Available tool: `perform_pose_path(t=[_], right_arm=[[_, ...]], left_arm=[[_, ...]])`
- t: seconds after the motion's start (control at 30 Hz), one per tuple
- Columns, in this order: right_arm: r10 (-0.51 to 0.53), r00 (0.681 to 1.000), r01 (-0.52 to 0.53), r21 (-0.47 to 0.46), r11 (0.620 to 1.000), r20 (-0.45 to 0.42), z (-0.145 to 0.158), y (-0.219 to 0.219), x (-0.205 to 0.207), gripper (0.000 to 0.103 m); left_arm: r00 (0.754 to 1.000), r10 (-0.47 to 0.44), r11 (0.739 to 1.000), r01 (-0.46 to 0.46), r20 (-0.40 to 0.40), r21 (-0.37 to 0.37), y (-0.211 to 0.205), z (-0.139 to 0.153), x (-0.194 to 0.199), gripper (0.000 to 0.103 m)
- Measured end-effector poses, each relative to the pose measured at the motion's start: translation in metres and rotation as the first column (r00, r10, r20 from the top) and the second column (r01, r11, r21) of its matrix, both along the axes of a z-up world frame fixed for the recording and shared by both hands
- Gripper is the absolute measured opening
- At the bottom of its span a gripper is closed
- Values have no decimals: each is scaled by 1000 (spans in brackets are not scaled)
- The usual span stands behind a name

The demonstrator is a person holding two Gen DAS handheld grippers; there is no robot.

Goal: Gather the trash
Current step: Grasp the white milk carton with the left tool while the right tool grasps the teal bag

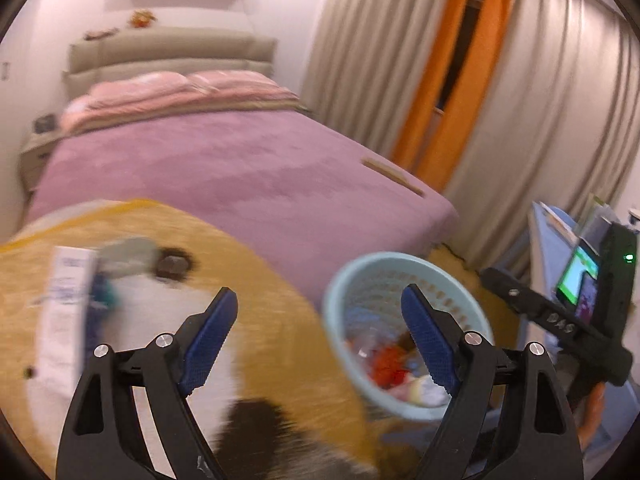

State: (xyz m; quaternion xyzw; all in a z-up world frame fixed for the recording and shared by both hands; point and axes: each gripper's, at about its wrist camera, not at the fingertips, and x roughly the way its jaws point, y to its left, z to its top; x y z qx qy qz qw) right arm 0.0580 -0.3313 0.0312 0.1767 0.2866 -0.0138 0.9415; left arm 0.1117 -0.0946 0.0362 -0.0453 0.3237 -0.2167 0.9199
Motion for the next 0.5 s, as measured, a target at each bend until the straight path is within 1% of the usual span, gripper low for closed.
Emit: perform_pose_path(t=[0.07,0.13,0.17,0.27,0.33,0.43,0.5], right_arm=[[26,1000,-26,-7,1000,16,5,12,-1,56],[58,998,-58,-12,998,29,11,27,1,56],[74,997,-73,-18,997,35,13,35,2,56],[127,991,-125,-38,991,52,19,60,7,57],[161,985,-159,-50,986,55,20,77,11,60],[214,975,-211,-67,975,54,21,104,21,61],[256,966,-252,-75,965,46,20,125,30,61]], left_arm=[[997,73,997,-73,19,20,22,5,-2,82],[989,149,988,-150,22,27,50,8,-1,85],[981,191,981,-192,22,29,66,9,1,86],[962,273,961,-273,16,49,100,8,7,87],[951,308,949,-307,-4,69,118,3,13,89],[945,324,943,-317,-53,103,138,-9,24,90],[941,329,937,-315,-79,149,144,-21,31,90]])
